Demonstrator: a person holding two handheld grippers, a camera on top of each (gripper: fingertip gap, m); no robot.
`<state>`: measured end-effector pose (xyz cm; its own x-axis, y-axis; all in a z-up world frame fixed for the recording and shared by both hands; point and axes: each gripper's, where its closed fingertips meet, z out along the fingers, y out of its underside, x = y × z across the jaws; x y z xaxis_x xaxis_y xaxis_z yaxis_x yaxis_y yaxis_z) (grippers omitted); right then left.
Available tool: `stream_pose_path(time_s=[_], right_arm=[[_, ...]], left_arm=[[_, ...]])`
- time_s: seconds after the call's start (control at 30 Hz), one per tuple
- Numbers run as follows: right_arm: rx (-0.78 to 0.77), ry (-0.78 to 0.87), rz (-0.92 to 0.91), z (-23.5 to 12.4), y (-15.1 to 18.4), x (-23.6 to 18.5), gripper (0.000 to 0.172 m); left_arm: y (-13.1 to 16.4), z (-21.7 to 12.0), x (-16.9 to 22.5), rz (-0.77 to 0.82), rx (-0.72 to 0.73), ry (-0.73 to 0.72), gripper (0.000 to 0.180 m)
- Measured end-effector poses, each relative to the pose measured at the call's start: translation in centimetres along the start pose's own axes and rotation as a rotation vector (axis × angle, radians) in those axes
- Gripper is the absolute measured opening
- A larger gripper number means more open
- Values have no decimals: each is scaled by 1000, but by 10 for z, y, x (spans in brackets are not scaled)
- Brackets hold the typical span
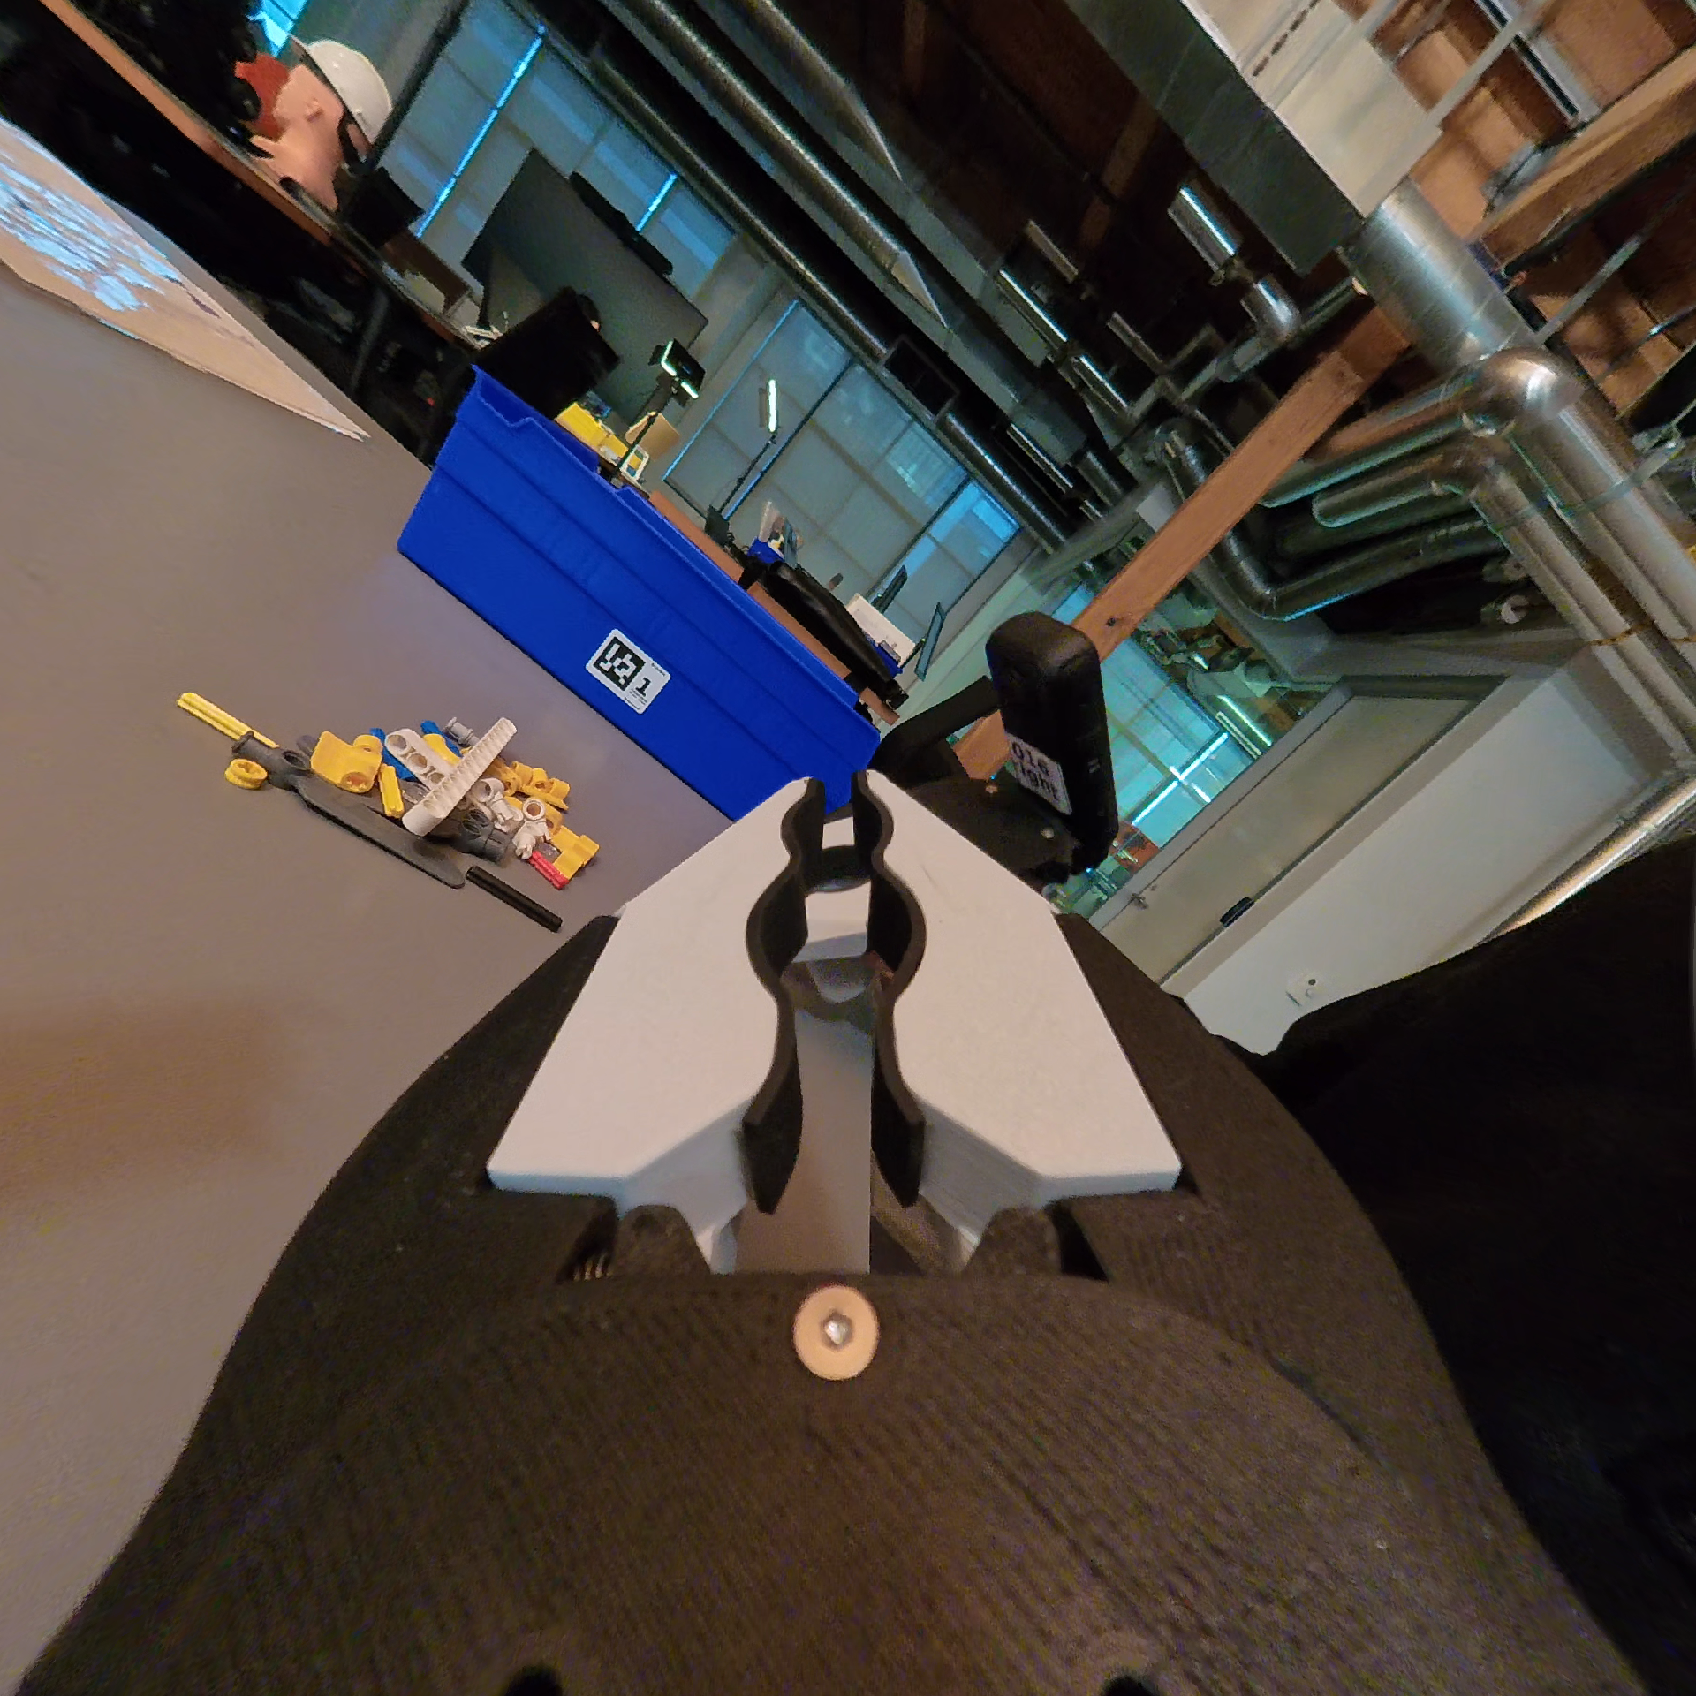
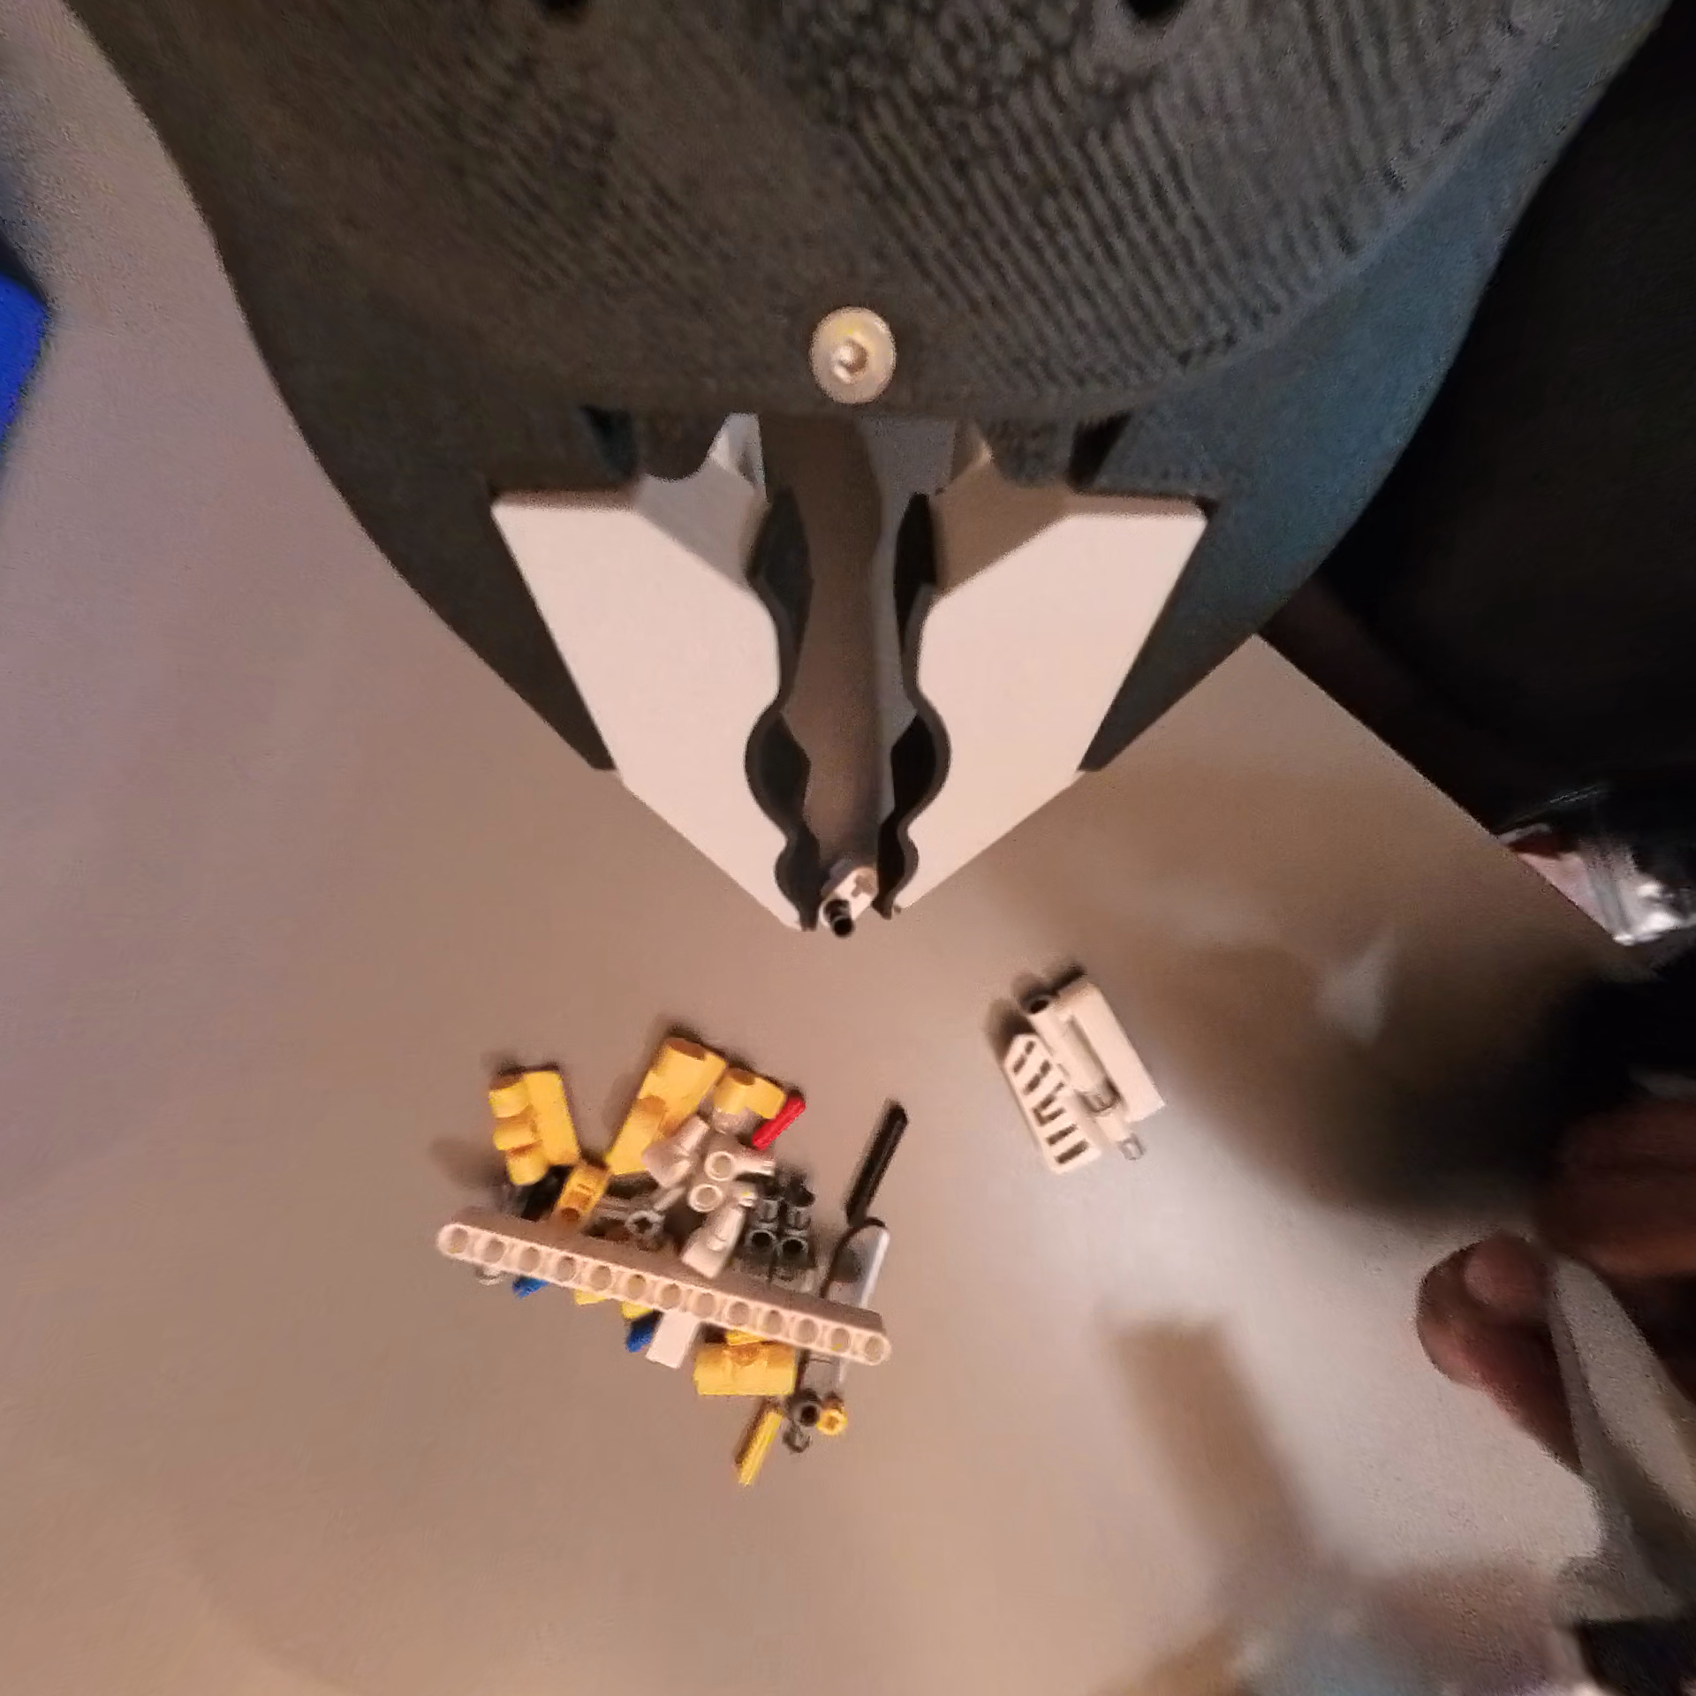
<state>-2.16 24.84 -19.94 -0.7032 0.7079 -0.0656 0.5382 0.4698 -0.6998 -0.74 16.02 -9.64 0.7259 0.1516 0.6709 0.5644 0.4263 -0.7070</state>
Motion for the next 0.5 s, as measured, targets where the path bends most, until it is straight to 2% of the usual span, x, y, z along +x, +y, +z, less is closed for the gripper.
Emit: stream_pose_path(time_s=[0.13, 0.2, 0.23, 0.3, 0.5], right_arm=[[89, 16, -16, -14, -19, -2, 11], [30, 27, -5, -2, 0, 2, 8], [55, 15, 28, 1, 3, 4, 4], [54, -7, 80, -2, 3, 9, 3], [83, -13, 68, -8, -3, 3, 5]], left_arm=[[0, 0, 0, -1, -2, 0, 1], [0, 0, 0, -3, -1, 0, 1], [0, 0, 0, -2, -2, 0, 1], [0, 0, 0, -5, -4, 1, 1], [-1, -1, 0, -5, 4, 3, 1]])
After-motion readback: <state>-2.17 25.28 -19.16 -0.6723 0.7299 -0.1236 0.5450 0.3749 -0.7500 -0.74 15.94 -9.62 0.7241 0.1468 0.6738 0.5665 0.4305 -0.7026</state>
